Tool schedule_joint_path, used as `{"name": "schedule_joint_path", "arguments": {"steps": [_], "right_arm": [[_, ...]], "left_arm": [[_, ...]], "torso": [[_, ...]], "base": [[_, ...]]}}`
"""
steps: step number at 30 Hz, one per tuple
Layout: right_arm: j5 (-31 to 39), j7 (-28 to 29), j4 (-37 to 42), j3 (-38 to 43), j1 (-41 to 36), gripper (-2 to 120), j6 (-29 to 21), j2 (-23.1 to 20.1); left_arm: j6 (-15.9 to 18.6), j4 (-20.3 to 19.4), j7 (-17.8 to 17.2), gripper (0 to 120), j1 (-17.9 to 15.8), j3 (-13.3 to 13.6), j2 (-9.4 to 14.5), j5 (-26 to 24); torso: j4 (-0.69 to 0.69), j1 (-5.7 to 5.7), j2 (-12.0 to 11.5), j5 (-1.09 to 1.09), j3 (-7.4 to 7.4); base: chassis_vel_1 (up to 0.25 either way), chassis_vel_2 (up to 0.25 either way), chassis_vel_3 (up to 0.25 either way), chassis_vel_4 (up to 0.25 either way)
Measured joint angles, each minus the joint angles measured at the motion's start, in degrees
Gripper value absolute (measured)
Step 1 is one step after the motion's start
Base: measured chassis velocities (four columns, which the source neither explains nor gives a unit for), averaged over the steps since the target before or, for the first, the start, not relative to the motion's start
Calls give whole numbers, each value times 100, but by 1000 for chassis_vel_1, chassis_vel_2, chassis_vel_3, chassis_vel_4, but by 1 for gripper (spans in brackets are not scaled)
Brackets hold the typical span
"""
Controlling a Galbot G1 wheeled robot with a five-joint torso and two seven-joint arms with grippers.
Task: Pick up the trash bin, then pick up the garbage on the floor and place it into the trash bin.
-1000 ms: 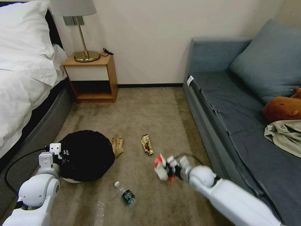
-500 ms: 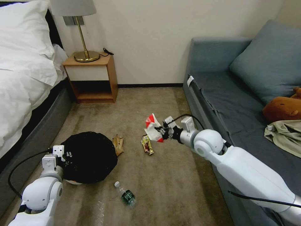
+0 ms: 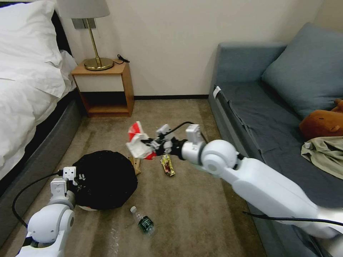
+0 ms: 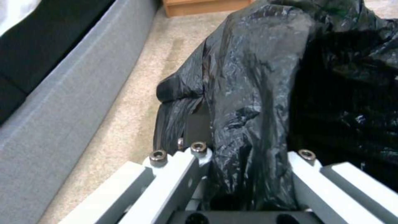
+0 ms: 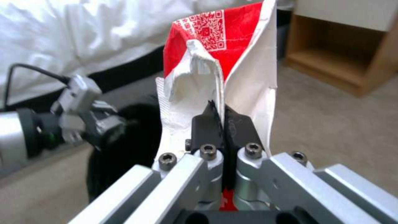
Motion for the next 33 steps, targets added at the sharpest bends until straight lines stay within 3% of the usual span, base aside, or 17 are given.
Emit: {"name": "schedule_joint_path", "arguments": {"steps": [7,13,20,29,33], "right_arm": [[-297,73,-604,-579,-105,0,304,812],[-741,69,-1139,-801,-383,0,452,1227],[-914,182,-1491,-911,-464,0,532,1417],[-1211,369,-1741,-1032,-640,27,616,1494],[-1276,368,-1734,-1064,-665,49,617,1489]], "left_arm": [[12,-103,4,4,28,26,-79,9],[61,-237,15,4,23,21,-97,-58],[81,-263,46,4,8,89,-111,-66],[8,-220,80,4,102,51,-90,-69],[-23,-196,93,4,122,-27,-67,-91]], "torso": [[1,0,0,-1,0],[1,0,0,0,0],[0,0,0,0,0],[0,0,0,0,0],[0,0,0,0,0]], "base": [[0,0,0,0],[0,0,0,0],[0,0,0,0],[0,0,0,0],[0,0,0,0]]}}
